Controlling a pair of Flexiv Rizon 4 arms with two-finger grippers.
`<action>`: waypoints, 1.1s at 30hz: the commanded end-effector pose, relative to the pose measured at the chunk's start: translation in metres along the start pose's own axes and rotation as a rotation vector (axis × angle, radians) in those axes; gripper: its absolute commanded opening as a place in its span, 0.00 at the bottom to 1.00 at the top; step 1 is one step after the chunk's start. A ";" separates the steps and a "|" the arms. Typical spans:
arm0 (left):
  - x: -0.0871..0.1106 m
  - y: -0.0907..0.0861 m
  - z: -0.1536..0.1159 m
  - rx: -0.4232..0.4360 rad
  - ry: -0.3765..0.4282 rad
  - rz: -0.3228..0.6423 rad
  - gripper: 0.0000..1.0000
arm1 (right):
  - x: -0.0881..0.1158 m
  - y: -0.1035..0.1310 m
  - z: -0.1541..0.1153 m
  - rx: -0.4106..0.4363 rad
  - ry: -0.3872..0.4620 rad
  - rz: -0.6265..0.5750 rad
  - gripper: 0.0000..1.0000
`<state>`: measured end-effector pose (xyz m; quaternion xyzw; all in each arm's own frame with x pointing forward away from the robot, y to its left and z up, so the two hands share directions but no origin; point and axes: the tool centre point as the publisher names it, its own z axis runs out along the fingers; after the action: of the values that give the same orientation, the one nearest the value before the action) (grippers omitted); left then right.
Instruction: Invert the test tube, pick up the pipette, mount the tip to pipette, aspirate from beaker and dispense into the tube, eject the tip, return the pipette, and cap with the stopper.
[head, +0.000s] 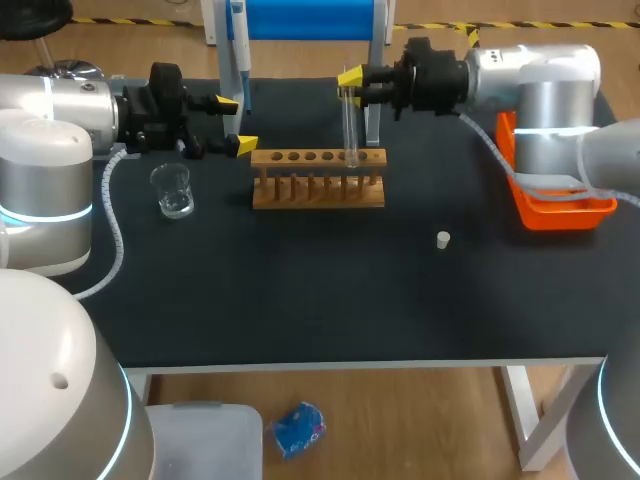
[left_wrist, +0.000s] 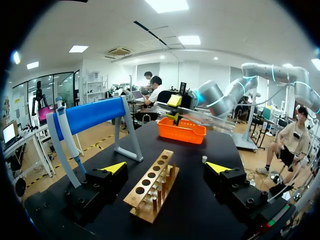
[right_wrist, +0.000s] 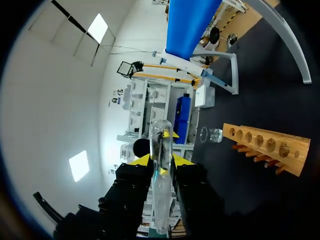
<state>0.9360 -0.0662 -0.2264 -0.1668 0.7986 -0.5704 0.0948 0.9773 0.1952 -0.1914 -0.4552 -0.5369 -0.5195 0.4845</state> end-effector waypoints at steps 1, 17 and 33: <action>0.000 0.000 0.000 0.000 0.001 0.000 1.00 | -0.009 0.008 0.002 0.071 0.044 0.018 0.00; 0.000 0.000 0.000 0.000 0.001 0.000 1.00 | -0.012 0.010 0.003 0.059 0.036 0.069 0.00; 0.000 0.000 0.000 0.000 0.001 0.000 1.00 | -0.012 0.009 0.003 0.050 0.035 0.060 0.00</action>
<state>0.9360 -0.0662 -0.2264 -0.1668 0.7986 -0.5704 0.0948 0.9881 0.1990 -0.2029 -0.4492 -0.5264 -0.4993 0.5214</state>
